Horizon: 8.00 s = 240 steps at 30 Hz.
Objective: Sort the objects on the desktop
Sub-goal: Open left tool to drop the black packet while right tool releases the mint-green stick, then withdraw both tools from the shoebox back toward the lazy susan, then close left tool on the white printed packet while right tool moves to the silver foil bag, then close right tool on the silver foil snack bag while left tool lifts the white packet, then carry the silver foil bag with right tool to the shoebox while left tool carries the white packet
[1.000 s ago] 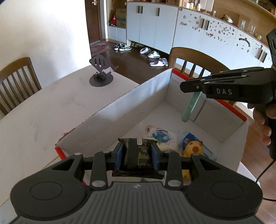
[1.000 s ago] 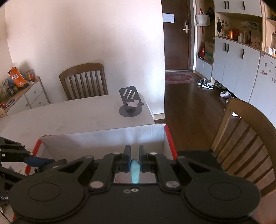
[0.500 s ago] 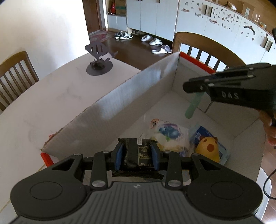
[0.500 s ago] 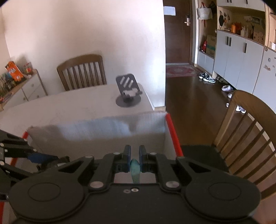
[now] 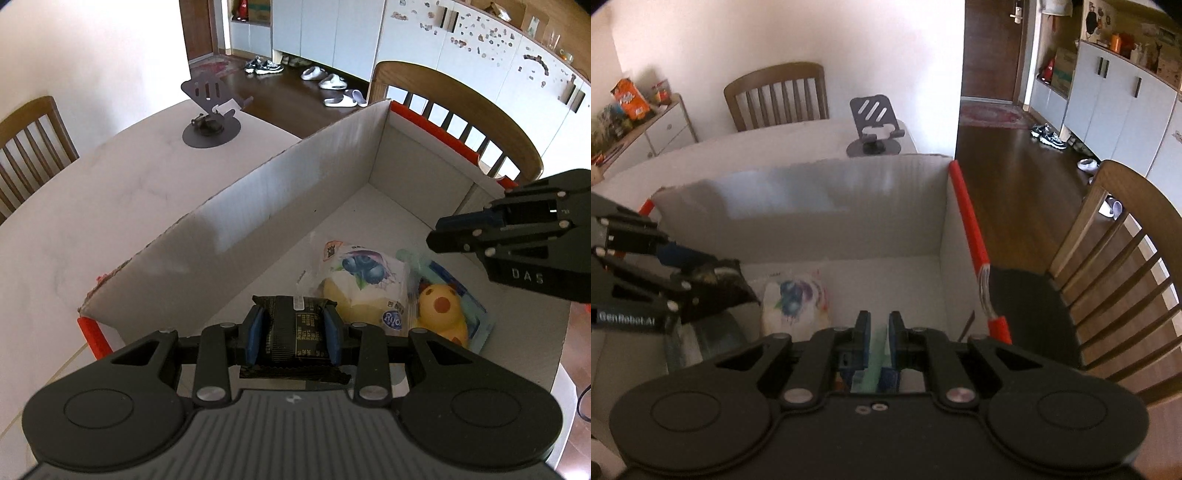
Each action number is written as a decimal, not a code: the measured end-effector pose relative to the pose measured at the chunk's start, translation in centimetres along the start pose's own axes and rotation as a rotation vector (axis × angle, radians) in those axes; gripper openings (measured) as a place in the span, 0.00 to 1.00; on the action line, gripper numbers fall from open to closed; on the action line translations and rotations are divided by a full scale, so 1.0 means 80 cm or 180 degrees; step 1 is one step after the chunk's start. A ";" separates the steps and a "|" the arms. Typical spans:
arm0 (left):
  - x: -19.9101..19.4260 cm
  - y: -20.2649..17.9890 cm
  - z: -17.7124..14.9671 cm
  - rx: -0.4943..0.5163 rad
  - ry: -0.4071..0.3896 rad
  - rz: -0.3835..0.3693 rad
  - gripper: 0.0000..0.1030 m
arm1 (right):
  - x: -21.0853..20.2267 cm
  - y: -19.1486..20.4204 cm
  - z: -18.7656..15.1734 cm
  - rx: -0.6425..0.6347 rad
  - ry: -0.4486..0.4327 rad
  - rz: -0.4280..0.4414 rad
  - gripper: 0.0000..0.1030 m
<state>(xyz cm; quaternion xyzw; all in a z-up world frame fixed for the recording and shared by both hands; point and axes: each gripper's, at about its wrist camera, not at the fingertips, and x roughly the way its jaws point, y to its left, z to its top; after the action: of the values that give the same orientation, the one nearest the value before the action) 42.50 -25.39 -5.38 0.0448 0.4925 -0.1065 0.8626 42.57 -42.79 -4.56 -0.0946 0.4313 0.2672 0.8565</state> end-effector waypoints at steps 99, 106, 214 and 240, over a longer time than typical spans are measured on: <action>-0.261 0.137 -0.323 -0.0718 -0.0778 -0.0160 1.00 | -0.134 0.319 -0.066 -0.0167 -0.0331 0.0274 0.85; -0.242 0.159 -0.352 -0.0868 -0.0709 0.0063 1.00 | -0.115 0.344 -0.072 -0.0219 -0.0262 0.0316 0.85; -0.214 0.259 -0.444 -0.1589 -0.0826 0.0344 0.57 | 0.035 0.486 -0.059 -0.0535 0.0322 0.0555 0.52; -0.248 0.198 -0.380 -0.1286 -0.0929 0.0052 0.57 | -0.049 0.429 -0.070 -0.0265 0.0164 0.0527 0.52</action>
<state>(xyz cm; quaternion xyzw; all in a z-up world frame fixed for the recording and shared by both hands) 10.82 -1.63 -4.30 -0.1404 0.3736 -0.0043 0.9169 18.32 -17.68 -2.51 -0.1009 0.4480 0.3523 0.8155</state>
